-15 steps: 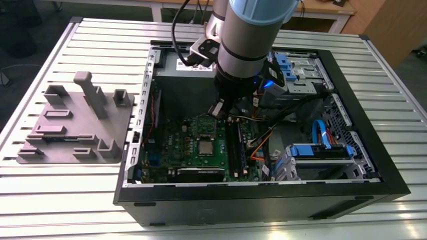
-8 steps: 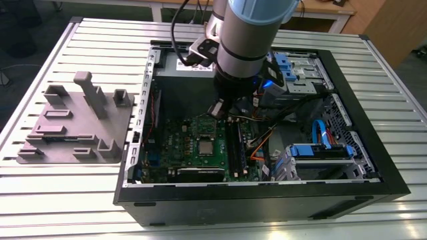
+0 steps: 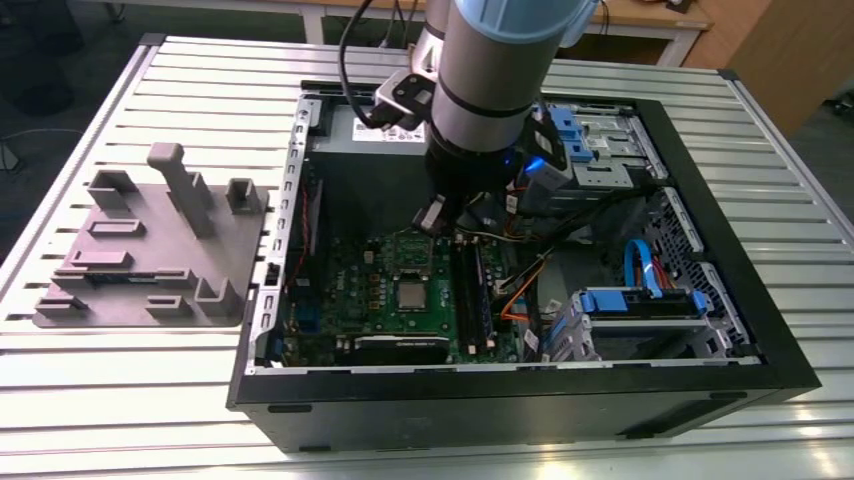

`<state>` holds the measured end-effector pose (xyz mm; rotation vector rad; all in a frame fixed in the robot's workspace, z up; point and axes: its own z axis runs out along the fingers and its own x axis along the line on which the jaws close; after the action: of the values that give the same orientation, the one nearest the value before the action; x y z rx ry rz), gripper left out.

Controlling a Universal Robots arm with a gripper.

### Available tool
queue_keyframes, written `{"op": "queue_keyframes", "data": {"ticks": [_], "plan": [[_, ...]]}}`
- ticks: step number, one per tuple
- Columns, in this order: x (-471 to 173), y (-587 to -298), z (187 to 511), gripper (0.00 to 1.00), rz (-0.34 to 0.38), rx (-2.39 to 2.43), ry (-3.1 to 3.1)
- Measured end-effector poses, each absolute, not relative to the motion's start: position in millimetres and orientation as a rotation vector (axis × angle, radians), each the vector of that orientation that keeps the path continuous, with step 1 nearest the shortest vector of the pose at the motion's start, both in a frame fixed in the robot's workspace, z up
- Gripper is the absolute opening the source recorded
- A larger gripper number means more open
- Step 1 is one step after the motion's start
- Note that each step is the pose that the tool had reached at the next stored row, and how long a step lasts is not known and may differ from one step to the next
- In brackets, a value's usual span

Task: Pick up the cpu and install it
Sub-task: 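Close the cpu cover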

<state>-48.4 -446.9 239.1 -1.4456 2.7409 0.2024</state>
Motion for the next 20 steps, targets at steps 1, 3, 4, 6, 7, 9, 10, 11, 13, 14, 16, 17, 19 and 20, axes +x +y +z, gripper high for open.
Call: {"op": "queue_keyframes", "data": {"ticks": [1, 3, 4, 6, 7, 9, 10, 11, 13, 14, 16, 17, 19, 20], "plan": [[-48.4, -446.9, 239.5, 0.1, 0.202, -1.446, 2.741], [-48.5, -446.9, 240.3, 0.1, 0.202, -1.446, 2.741], [-48.5, -446.9, 240.6, 0.1, 0.202, -1.446, 2.741], [-48.5, -446.9, 241.3, 0.1, 0.202, -1.446, 2.741], [-48.6, -447.0, 241.8, 0.1, 0.202, -1.447, 2.74], [-48.6, -446.9, 242.8, 0.1, 0.204, -1.447, 2.74], [-48.6, -446.9, 243.1, 0.1, 0.205, -1.447, 2.739], [-48.7, -446.9, 243.2, 0.1, 0.206, -1.447, 2.738], [-48.8, -446.9, 243.4, 0.1, 0.209, -1.449, 2.737], [-48.9, -446.9, 243.5, 0.1, 0.209, -1.451, 2.735], [-49.1, -446.9, 243.6, 0.1, 0.21, -1.459, 2.731], [-49.2, -446.9, 243.6, 0.1, 0.211, -1.462, 2.729], [-49.5, -446.9, 243.6, 0.1, 0.212, -1.468, 2.726], [-49.7, -446.9, 243.6, 0.1, 0.212, -1.47, 2.725]]}}
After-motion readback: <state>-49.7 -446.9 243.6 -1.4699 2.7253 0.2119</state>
